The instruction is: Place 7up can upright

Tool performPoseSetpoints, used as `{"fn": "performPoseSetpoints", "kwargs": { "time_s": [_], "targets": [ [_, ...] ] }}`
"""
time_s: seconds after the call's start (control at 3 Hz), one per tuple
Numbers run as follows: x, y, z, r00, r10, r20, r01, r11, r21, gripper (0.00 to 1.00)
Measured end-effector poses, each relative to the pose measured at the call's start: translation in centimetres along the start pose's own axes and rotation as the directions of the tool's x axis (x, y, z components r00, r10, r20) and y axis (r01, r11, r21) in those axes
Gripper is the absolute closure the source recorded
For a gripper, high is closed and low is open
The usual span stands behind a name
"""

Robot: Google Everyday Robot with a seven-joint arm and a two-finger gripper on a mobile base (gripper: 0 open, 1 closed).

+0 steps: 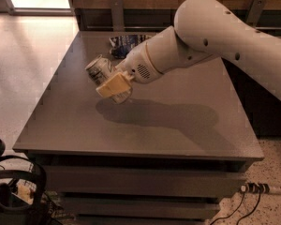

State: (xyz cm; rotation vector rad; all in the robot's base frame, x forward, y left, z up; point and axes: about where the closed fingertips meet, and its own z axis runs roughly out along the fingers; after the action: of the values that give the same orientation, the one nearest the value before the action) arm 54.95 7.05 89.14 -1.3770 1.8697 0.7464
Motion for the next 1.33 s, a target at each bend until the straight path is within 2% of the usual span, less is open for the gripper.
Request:
{"fn": "performPoseSetpoints", "kwargs": {
  "time_s": [0.33, 0.67, 1.0, 1.33],
  "targets": [
    [0.06, 0.09, 0.07, 1.000, -0.014, 0.009, 0.014, 0.9999, -0.008, 1.00],
    [0.14, 0.27, 0.40, 0.998, -0.019, 0.053, 0.019, 0.9998, 0.006, 1.00],
    [0.56, 0.42, 0.71, 0.987, -0.026, 0.159, 0.018, 0.9983, 0.055, 1.00],
    [0.07, 0.49, 0.22, 0.962, -0.057, 0.267, 0.026, 0.9924, 0.120, 1.00]
  ]
}}
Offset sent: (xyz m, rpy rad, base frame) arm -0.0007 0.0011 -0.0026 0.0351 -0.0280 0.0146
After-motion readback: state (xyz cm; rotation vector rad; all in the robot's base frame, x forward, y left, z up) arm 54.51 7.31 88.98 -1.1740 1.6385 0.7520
